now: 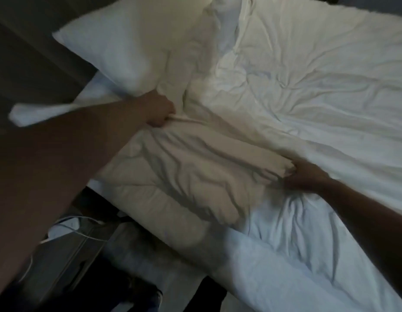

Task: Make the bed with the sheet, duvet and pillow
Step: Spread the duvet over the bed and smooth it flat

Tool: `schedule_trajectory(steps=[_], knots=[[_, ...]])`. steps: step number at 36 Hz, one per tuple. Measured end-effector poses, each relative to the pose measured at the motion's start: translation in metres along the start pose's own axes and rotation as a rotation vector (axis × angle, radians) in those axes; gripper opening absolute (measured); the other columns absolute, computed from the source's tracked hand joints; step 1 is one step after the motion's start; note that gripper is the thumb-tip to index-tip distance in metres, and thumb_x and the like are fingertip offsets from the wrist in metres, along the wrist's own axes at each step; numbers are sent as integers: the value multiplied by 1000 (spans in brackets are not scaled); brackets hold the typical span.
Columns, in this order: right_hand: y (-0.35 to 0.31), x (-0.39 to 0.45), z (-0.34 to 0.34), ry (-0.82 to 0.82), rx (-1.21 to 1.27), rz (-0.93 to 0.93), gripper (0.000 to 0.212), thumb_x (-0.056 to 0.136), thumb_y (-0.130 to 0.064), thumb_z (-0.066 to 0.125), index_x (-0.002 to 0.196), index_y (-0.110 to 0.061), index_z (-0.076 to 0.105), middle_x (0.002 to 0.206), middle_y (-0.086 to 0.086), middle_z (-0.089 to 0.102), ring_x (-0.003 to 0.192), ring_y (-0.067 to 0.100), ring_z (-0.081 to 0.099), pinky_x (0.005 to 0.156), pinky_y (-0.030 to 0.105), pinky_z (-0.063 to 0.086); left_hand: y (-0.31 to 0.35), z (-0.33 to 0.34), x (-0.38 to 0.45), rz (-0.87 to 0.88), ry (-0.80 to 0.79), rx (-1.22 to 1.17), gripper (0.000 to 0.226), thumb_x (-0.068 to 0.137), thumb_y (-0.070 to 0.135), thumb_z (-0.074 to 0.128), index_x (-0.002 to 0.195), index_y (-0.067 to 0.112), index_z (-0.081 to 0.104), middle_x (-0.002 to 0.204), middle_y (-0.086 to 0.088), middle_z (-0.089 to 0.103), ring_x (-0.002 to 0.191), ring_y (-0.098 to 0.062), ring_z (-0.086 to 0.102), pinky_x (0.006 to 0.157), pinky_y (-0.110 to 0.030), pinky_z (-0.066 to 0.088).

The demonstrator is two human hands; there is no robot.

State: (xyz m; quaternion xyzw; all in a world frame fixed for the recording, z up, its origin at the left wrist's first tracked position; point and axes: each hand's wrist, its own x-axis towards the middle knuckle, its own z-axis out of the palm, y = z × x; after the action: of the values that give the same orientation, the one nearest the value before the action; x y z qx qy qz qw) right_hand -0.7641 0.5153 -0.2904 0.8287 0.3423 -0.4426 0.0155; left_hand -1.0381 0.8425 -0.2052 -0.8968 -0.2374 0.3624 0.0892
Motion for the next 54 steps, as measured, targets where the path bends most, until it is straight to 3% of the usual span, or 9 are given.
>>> schedule_trajectory(steps=[4, 11, 19, 26, 30, 40, 43, 49, 54], knots=[[4, 3, 23, 172, -122, 43, 82, 81, -61, 66, 144, -18, 35, 147, 16, 41, 132, 38, 43, 109, 52, 30, 30, 20, 6, -79, 480, -350, 46, 85, 35, 68, 126, 18, 59, 131, -8, 56, 115, -29, 55, 103, -40, 30], [-44, 8, 32, 270, -39, -271, 97, 69, -64, 53, 149, -15, 31, 145, 16, 46, 132, 36, 45, 112, 52, 28, 70, 108, -90, -527, 866, -708, 46, 76, 36, 75, 107, 6, 61, 110, -14, 62, 102, -33, 59, 89, -42, 47], [-95, 68, 38, 297, 134, -291, 83, 79, -64, 66, 143, -20, 38, 137, 10, 57, 125, 31, 54, 104, 42, 43, 5, 171, -93, -1536, 292, -1581, 148, 44, 87, 71, 156, 14, 8, 161, -11, 18, 144, -36, 24, 116, -53, 25], [-76, 59, 32, 192, 347, -388, 24, 90, -40, 66, 97, -18, 73, 82, 0, 72, 82, 18, 67, 70, 29, 45, -11, 178, -98, -1136, 619, -1356, 80, 83, 21, 73, 149, 3, 32, 150, -19, 40, 137, -35, 39, 114, -42, 32], [-58, 25, 6, 298, 448, -482, 22, 89, -35, 70, 73, -20, 68, 59, -7, 64, 55, 1, 56, 58, 24, 45, -25, 171, -130, -985, 887, -1281, 65, 65, 21, 63, 130, 15, 55, 125, -8, 63, 117, -27, 59, 99, -38, 48], [-42, 2, -33, 707, 306, -336, 33, 90, -46, 63, 81, -14, 65, 67, 7, 63, 81, 29, 68, 66, 32, 44, -43, 70, -102, -790, 1176, -1005, 61, 84, 39, 71, 135, 14, 46, 134, -11, 51, 126, -12, 46, 103, -6, 26], [-35, 4, -38, 789, 325, -247, 39, 89, -49, 59, 79, -12, 61, 69, 12, 63, 85, 35, 67, 70, 37, 48, -45, 64, -73, -803, 1034, -996, 76, 87, 47, 67, 139, -2, 43, 139, -19, 52, 130, -25, 47, 110, -21, 29], [-4, 30, -16, 515, 77, -10, 40, 87, -53, 58, 89, -15, 70, 93, 20, 70, 94, 39, 65, 76, 39, 49, -46, 87, -23, -568, 263, -824, 86, 69, 84, 49, 117, 14, 67, 116, -13, 67, 105, -33, 63, 93, -46, 51], [-7, 44, -8, 354, -1, 49, 39, 87, -52, 55, 99, -17, 69, 105, 15, 69, 100, 36, 64, 80, 38, 46, -28, 93, -16, -704, 257, -912, 83, 74, 86, 40, 135, 32, 55, 149, -9, 38, 135, -34, 38, 113, -49, 30]])
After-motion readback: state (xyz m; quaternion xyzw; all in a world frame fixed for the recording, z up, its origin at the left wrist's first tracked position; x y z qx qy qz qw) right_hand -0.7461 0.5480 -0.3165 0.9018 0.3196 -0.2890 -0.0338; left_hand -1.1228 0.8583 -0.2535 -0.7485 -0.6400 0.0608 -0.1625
